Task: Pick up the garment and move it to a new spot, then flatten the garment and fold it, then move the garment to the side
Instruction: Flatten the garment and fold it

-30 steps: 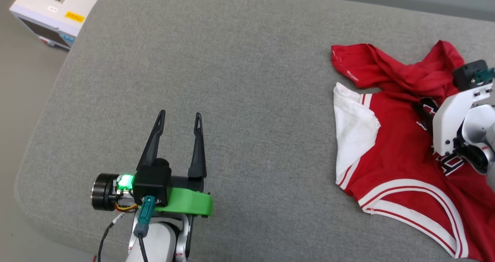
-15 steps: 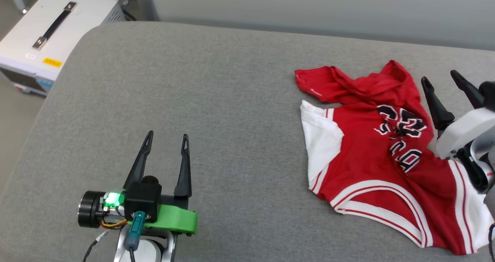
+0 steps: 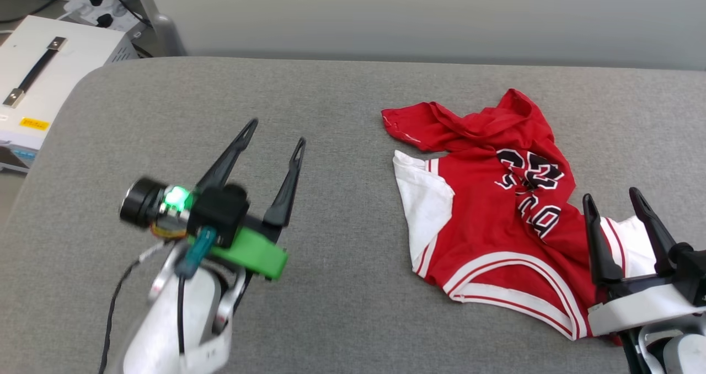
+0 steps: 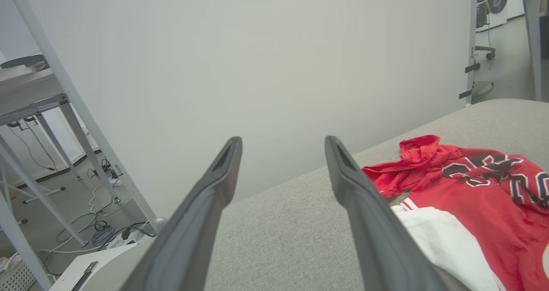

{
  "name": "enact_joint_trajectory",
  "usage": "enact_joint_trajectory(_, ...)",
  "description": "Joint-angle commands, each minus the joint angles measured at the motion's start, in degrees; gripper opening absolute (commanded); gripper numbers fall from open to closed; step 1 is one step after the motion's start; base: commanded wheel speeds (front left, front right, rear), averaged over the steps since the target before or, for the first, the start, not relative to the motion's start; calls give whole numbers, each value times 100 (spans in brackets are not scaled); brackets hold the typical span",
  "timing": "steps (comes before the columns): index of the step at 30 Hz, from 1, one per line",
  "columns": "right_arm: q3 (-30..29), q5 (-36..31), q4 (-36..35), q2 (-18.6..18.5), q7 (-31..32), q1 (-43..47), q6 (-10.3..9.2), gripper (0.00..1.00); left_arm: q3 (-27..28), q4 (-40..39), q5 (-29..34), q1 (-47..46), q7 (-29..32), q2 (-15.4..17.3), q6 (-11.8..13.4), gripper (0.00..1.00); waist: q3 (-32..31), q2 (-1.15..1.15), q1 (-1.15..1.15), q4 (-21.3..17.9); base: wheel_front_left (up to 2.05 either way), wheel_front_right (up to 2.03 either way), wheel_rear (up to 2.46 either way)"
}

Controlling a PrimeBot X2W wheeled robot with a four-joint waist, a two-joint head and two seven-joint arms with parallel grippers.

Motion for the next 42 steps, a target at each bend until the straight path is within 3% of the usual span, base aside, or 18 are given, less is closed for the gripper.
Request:
enact_joint_trajectory(1, -22, -92, -179, 80, 35, 108, -3, 100, -134, 107, -150, -370, 243, 92, -128, 100, 57, 0, 0, -98, 0, 0, 0)
enact_joint_trajectory(4, -30, -211, -428, 195, 91, 221, -3, 100, -553, 310, -639, -976, 875, 224, -233, 100, 122, 0, 0, -202, 0, 0, 0)
enact_joint_trajectory(10, 50, -325, -682, 377, 150, 270, -3, 100, -2262, 487, -2306, -2256, 2364, 725, -246, 100, 310, 0, 0, -452, 0, 0, 0)
enact_joint_trajectory(18, 249, -386, -582, 426, 66, -35, -3, 100, -4450, 921, -3985, -3539, 4198, 790, -247, 100, 725, 0, 0, -914, 0, 0, 0)
enact_joint_trajectory(24, 381, -386, -455, 502, -11, -323, -3, 100, -5395, 1401, -4357, -4018, 4577, 899, -248, 100, 1096, 0, 0, -1221, 0, 0, 0)
enact_joint_trajectory(32, 464, -347, -251, 604, -64, -682, -3, 100, -5680, 1953, -4240, -4111, 4667, 946, -248, 100, 1580, 0, 0, -1426, 0, 0, 0)
enact_joint_trajectory(37, 447, -359, -225, 644, -69, -815, -3, 100, -5690, 1782, -3891, -3705, 5078, 1013, -248, 100, 1678, 0, 0, -1418, 0, 0, 0)
enact_joint_trajectory(38, 434, -365, -223, 648, -69, -825, -3, 100, -5690, 1738, -3835, -3663, 5095, 1031, -248, 87, 1674, 0, 0, -1404, 0, 0, 0)
enact_joint_trajectory(39, 410, -375, -219, 653, -69, -832, -3, 100, -5690, 1693, -3751, -3632, 5041, 1050, -248, 17, 1657, 0, 0, -1378, 0, 0, 0)
enact_joint_trajectory(40, 361, -404, -210, 657, -70, -815, -3, 100, -5691, 1697, -3751, -3598, 4643, 1075, -248, 0, 1562, 0, 0, -1302, 0, 0, 0)
enact_joint_trajectory(42, 303, -425, -206, 649, -70, -762, -3, 100, -5691, 1733, -3652, -3667, 4176, 1076, -248, 0, 1469, 0, 0, -1216, 0, 0, 0)
